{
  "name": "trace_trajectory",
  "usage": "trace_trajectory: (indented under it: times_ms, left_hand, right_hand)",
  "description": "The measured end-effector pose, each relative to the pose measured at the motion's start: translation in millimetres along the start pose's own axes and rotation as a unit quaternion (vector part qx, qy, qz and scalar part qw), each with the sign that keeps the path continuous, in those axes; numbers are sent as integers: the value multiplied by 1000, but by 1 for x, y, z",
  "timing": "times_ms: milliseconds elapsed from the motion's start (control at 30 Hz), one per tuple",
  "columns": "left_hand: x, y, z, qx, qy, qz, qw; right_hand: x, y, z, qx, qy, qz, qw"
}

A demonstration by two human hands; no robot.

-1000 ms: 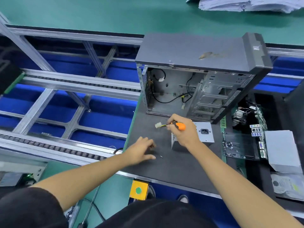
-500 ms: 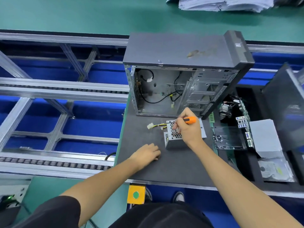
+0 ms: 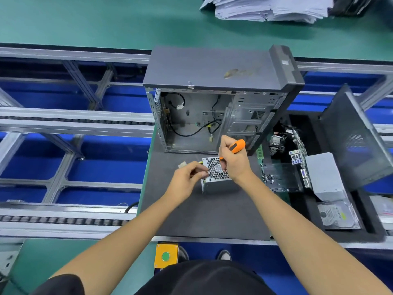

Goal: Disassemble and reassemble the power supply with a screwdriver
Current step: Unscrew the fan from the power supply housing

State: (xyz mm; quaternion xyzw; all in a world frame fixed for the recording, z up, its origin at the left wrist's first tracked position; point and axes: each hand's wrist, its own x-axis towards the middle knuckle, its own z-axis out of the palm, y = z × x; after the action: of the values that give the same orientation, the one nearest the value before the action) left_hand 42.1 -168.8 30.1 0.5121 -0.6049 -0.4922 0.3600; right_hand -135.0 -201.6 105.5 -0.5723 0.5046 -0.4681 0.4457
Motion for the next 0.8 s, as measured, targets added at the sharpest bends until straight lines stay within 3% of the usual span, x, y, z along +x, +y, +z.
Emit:
trace_trajectory:
  times_ms: [200, 433, 800]
  left_hand:
    - [0, 7, -1, 5, -6, 12, 1000]
    - [6, 17, 1, 9, -21, 16, 1000]
    - [6, 21, -2, 93, -48, 36, 994]
  right_hand:
    - [3, -9, -4, -25, -21, 12, 999]
    - [3, -15, -9, -152, -36, -3, 988]
    - [-1, -25, -8, -227, -55, -51, 971]
